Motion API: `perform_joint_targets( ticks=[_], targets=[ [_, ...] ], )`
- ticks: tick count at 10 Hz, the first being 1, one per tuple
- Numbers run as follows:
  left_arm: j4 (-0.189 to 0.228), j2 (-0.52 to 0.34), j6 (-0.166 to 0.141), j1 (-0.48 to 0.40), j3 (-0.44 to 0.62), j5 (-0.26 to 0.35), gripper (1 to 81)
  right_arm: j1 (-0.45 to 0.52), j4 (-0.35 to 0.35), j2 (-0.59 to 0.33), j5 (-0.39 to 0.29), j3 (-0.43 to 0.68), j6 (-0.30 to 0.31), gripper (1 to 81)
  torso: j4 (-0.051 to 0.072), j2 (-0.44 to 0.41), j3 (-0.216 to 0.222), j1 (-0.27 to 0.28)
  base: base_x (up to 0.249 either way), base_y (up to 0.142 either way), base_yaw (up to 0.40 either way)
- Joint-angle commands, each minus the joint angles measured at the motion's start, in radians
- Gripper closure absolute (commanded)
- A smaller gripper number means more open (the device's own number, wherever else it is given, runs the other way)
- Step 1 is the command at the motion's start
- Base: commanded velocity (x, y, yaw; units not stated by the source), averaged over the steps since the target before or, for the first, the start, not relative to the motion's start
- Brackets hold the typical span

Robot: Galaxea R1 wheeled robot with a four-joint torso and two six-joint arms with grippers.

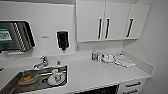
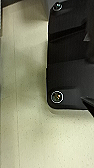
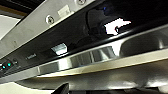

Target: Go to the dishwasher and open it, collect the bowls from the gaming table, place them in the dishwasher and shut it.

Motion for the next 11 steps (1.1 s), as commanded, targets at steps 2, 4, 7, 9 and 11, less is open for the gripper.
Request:
perform_joint_targets(
  ticks=[2,4,7,9,11],
  targets=[
    [-0.008,-0.017,-0.004,-0.040,-0.001,0.033,1.0,0.320,0.192,0.065,0.171,0.072,-0.048,1.0,0.000,0.000,0.000,0.000,0.000,0.000,0.000],
    [-0.008,-0.019,-0.004,-0.040,-0.001,0.033,1.0,0.343,0.192,0.062,0.190,0.110,-0.012,1.0,0.000,0.000,0.000,0.000,0.000,0.000,0.000],
    [-0.008,-0.019,-0.004,-0.040,-0.001,0.033,1.0,0.314,0.179,0.036,0.184,0.112,0.004,1.0,0.000,0.000,0.000,0.000,0.000,0.000,0.000],
    [-0.008,-0.011,-0.004,-0.038,-0.001,0.035,1.0,0.197,0.131,-0.074,0.161,0.119,0.001,1.0,0.000,0.000,0.000,0.000,0.000,0.000,0.000],
    [-0.005,-0.007,-0.002,-0.040,-0.001,0.035,1.0,0.100,0.139,-0.202,0.112,0.155,-0.003,1.0,0.000,0.000,0.000,0.000,0.000,0.000,0.000]
  ],
)
